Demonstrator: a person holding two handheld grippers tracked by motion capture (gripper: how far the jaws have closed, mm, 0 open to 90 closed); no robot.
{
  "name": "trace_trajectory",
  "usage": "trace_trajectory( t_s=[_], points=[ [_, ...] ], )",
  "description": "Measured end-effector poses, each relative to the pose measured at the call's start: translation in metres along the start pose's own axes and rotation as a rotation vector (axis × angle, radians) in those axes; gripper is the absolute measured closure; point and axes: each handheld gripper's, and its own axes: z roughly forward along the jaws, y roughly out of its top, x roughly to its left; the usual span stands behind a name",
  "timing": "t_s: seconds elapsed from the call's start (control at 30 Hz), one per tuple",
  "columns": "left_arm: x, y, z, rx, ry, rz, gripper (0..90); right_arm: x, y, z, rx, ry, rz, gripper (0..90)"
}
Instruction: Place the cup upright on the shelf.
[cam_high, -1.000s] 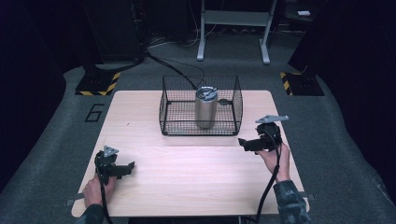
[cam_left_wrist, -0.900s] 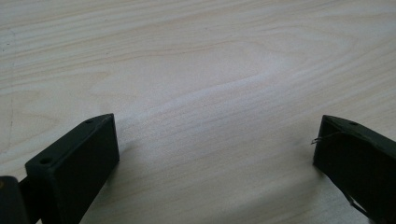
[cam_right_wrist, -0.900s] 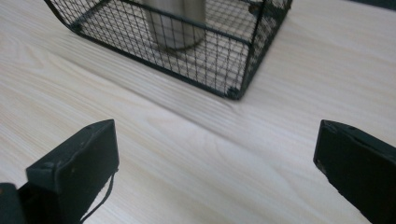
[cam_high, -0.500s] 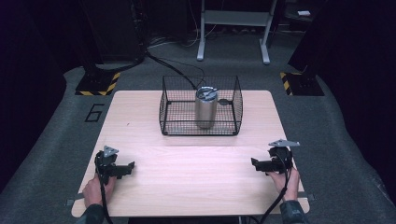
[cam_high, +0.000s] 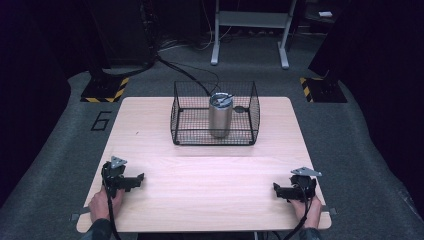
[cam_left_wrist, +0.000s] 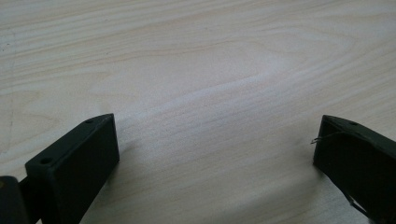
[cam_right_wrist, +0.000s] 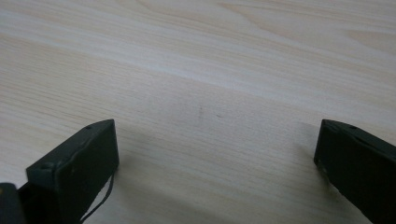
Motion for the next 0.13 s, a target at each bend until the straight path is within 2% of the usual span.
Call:
trace_trajectory(
  t_s=[0.13],
  points=[
    [-0.0001, -0.0001, 0.0000, -0.001, 0.000, -0.001, 0.1, 0.0000, -0.0011, 0.0013, -0.023, 0.002, 0.004, 0.0]
  ],
)
